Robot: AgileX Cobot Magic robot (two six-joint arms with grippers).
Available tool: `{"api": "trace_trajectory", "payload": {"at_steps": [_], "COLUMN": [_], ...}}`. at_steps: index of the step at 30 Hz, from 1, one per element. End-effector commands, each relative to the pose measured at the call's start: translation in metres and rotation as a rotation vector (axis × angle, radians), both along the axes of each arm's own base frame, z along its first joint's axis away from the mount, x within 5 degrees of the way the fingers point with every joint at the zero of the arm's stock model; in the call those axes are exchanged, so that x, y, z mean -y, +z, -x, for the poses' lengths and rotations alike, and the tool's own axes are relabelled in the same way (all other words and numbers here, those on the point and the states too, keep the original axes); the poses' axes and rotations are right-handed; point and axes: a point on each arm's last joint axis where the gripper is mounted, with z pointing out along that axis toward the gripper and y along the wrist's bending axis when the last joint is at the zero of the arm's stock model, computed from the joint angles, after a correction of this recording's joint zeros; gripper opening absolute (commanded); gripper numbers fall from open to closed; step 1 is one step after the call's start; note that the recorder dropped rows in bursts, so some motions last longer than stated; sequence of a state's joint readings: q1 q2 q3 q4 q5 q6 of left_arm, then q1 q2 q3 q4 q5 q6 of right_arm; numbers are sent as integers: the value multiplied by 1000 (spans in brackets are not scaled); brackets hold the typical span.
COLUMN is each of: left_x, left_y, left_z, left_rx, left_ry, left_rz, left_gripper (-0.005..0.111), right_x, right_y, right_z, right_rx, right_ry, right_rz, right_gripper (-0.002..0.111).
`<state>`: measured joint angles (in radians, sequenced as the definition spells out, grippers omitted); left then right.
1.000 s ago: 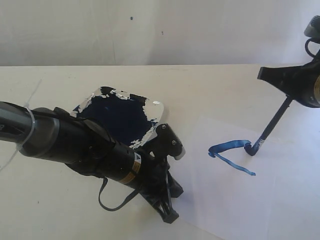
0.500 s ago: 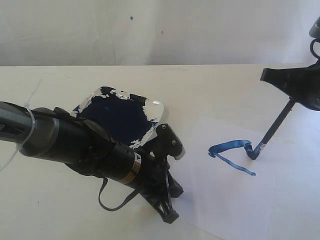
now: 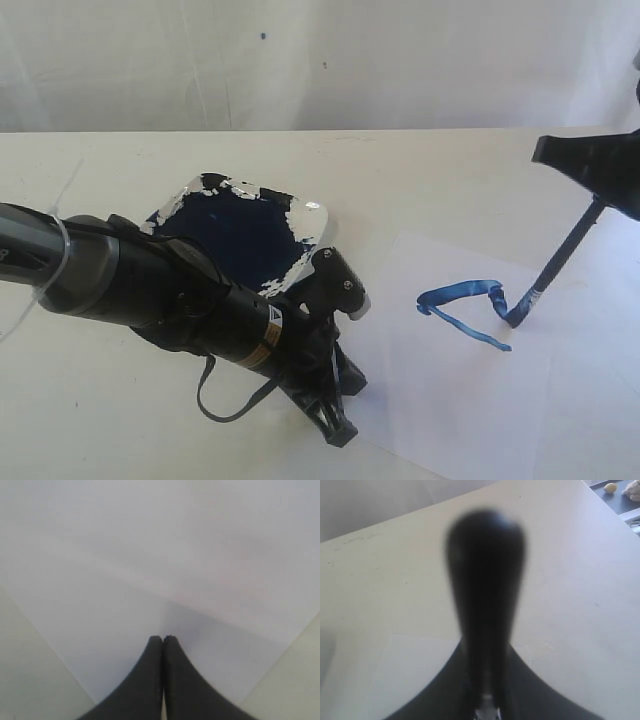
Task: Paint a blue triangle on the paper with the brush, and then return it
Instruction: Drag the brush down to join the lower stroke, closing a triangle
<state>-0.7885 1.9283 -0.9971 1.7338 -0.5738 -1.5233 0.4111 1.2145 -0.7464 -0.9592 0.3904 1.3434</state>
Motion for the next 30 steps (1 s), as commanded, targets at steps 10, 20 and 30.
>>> {"api": "trace_trajectory", "payload": {"at_steps": [10,20,30], "left_x": [2,2,2], "left_y": [1,1,1], "left_z": [1,1,1], "left_rx": [12,12,10], "left_ry": [-17,-17,-19], "left_rz": [-1,-1,0], "left_gripper": [0,0,0], "right_x": [2,5,4], "right_y": [1,5,2], "right_z": [5,11,14], "right_rx": [-22,-27,-77], "right_ry": [5,-3,14], "right_rz": [17,17,10], "right_gripper": [0,0,0]}}
